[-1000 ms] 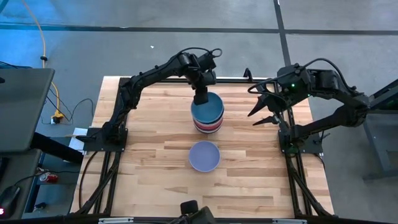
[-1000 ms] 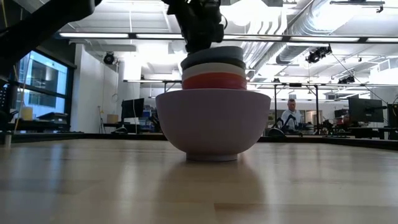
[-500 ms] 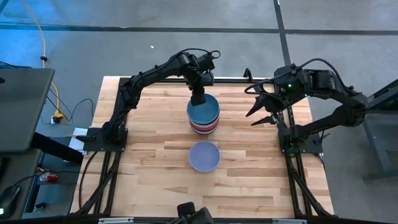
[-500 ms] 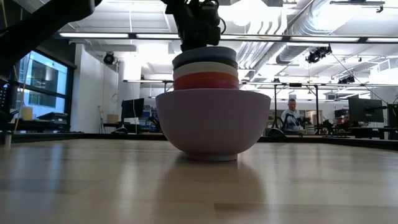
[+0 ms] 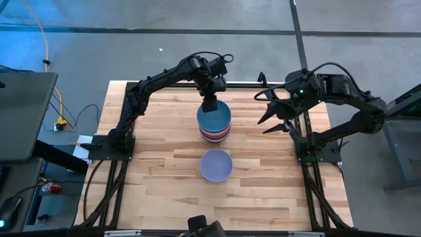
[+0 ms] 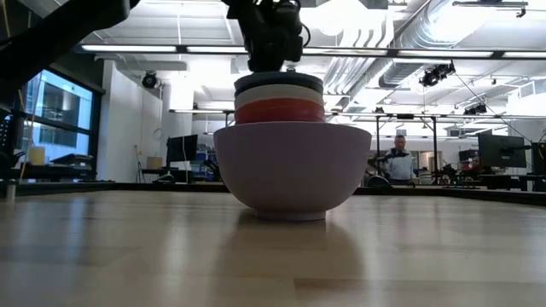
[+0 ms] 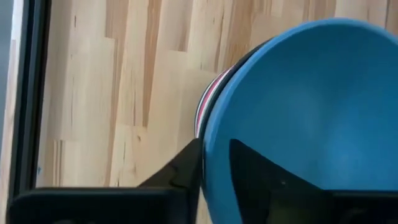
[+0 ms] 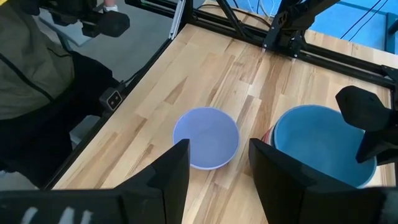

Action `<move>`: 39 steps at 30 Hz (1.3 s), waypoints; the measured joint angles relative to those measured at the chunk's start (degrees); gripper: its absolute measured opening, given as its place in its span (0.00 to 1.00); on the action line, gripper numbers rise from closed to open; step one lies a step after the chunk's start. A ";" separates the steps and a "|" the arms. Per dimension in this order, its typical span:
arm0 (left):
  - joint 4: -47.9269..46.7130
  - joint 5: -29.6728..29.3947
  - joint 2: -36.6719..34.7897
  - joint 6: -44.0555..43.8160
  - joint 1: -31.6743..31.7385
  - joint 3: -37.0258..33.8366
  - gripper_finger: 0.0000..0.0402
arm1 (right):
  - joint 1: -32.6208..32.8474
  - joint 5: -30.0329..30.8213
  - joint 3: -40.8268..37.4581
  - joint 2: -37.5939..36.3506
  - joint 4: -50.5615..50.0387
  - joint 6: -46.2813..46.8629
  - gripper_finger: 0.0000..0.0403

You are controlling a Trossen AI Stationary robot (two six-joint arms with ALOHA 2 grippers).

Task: Nest bowls inside each other
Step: Stack the blue bowl on top of the black bowl, then stack the purple bowl on top of the blue bowl

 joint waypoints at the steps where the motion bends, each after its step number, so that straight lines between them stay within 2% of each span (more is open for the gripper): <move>1: 0.30 -0.02 0.00 0.06 -0.14 0.00 0.20 | -0.01 0.00 0.00 0.11 -0.01 -0.01 0.39; 8: 1.83 0.97 -1.44 3.32 -0.17 0.68 0.37 | -0.05 0.61 0.02 1.83 -0.12 3.74 0.39; 14: 2.27 1.57 -6.00 5.17 1.64 0.74 0.45 | -0.12 4.70 0.02 6.53 -0.37 12.33 0.39; 21: -3.16 0.28 -11.89 7.29 5.19 0.74 0.47 | -0.03 10.81 0.02 16.11 -0.65 30.47 0.39; 27: -7.82 -0.52 -16.29 7.55 9.79 0.74 0.46 | 0.66 10.95 0.00 26.15 -5.53 43.52 0.39; 33: -7.85 -0.04 -19.58 9.92 13.16 0.74 0.46 | 3.67 11.58 0.00 32.49 -3.13 52.43 0.39; 39: -7.85 -0.06 -20.04 10.70 16.85 0.72 0.46 | 7.57 21.37 0.00 35.23 -0.61 64.18 0.39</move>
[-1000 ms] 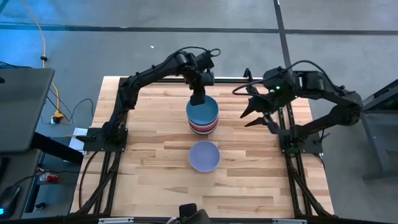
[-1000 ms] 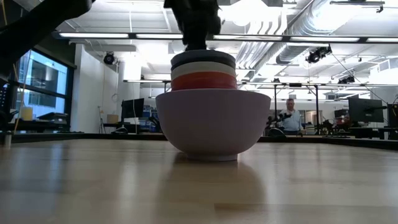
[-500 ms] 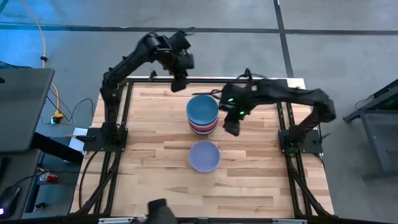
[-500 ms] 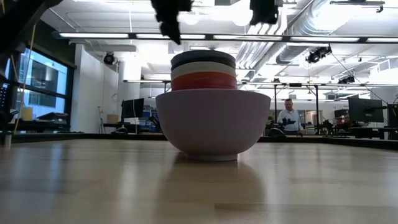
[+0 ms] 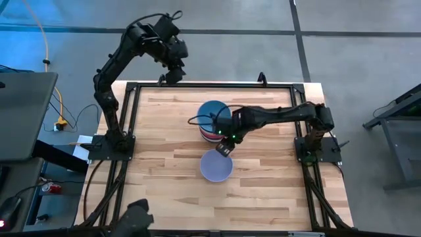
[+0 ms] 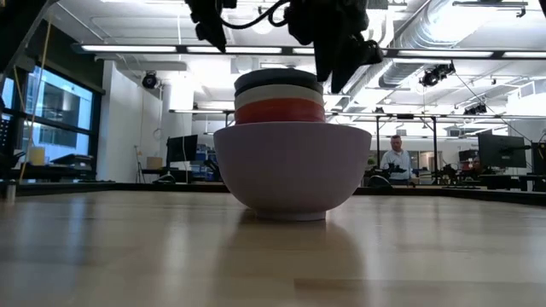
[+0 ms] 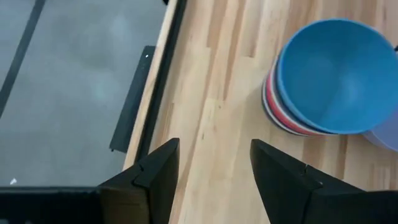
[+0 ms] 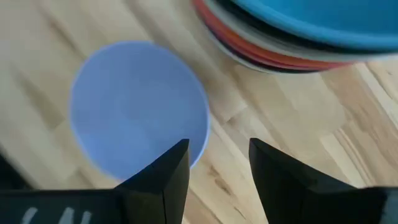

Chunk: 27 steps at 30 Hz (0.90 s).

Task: Nest bowls inside each other
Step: Stack the purple bowl on top of the blue bowl

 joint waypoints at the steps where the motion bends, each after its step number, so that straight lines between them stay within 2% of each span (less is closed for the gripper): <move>1: 0.00 0.03 0.00 -0.03 0.77 0.00 0.46 | 0.66 1.67 0.00 0.38 -0.11 2.10 0.39; 5: 0.24 0.59 -0.04 -0.04 3.13 -0.98 0.46 | 3.74 6.08 0.00 1.59 -2.02 9.25 0.39; 11: 0.32 5.38 -0.02 1.29 5.31 -3.98 0.46 | 7.93 7.83 0.00 3.74 -1.54 15.73 0.39; 17: 0.19 6.32 0.00 2.01 5.61 -6.80 0.46 | 10.15 7.77 0.00 6.51 -1.06 18.54 0.39; 27: 0.00 6.05 -1.30 2.03 5.96 -6.86 0.46 | 11.77 8.62 0.00 9.66 -3.71 21.64 0.39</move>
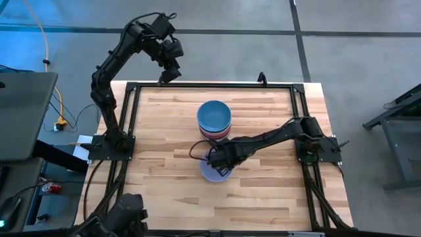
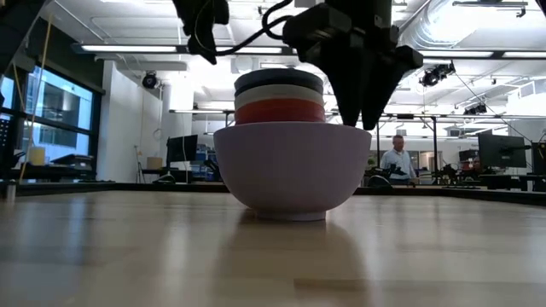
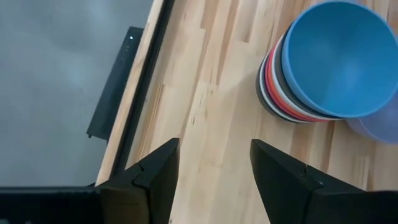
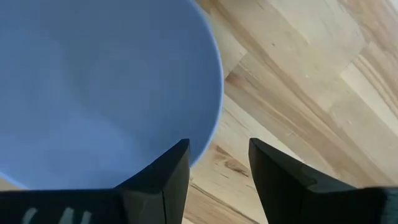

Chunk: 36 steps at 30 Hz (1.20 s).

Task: Nest bowls inside each other
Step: Stack the purple bowl on top of the blue bowl

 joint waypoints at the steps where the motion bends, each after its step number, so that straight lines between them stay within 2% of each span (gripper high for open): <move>1: 0.02 -0.02 -0.42 0.00 0.11 0.00 0.46 | 0.02 -0.09 0.00 0.07 0.16 0.02 0.39; 6: 0.03 -0.15 -2.80 -0.01 0.89 0.00 0.46 | 0.50 -0.07 0.00 0.22 0.79 0.44 0.39; 15: 0.43 0.22 -9.30 -0.02 1.49 0.00 0.46 | 1.82 0.06 0.00 0.22 1.34 2.54 0.30; 22: 0.87 0.29 -13.73 -0.72 -0.04 0.00 0.46 | 2.65 -1.58 0.00 0.22 4.61 3.42 0.35; 28: 1.13 -0.03 -16.54 -0.69 -2.94 0.02 0.46 | 3.94 -2.36 0.00 0.22 4.39 7.91 0.39; 36: 1.11 -0.29 -17.89 -0.07 -4.79 0.02 0.46 | 6.40 0.44 0.00 0.22 4.64 14.48 0.39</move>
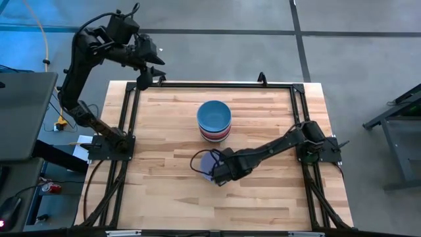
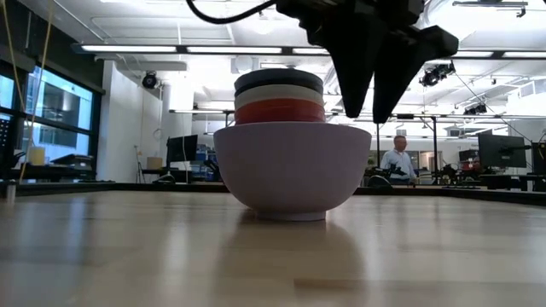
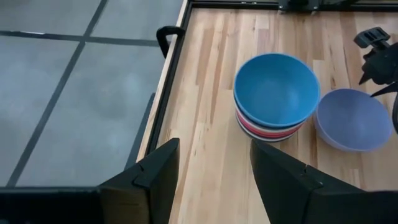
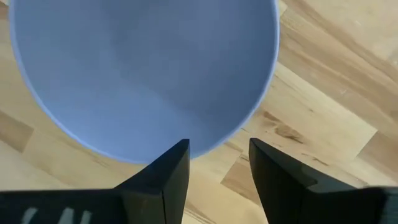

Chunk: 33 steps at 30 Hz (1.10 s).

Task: Nest bowls inside each other
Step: Stack the purple bowl on top of the blue bowl

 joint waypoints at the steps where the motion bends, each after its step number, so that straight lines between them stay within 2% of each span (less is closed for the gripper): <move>1: 0.01 -0.06 0.00 -0.01 -0.15 0.00 0.46 | 0.21 0.10 0.00 0.00 0.56 0.47 0.39; 6: 0.07 0.01 -0.09 -0.01 -0.28 -0.56 0.46 | 0.88 -0.08 0.00 0.00 3.57 0.91 0.39; 14: 0.07 -0.06 -0.54 0.12 -0.28 -5.90 0.46 | -1.32 -5.45 0.00 0.00 1.23 -1.52 0.39; 22: 1.79 -0.04 -2.02 3.02 -0.26 -11.54 0.46 | -3.40 -5.03 0.00 -0.02 -1.11 -2.98 0.39; 33: 2.84 0.14 -4.42 3.95 0.59 -11.85 0.46 | -6.48 -4.99 0.00 -0.04 -1.14 -6.68 0.39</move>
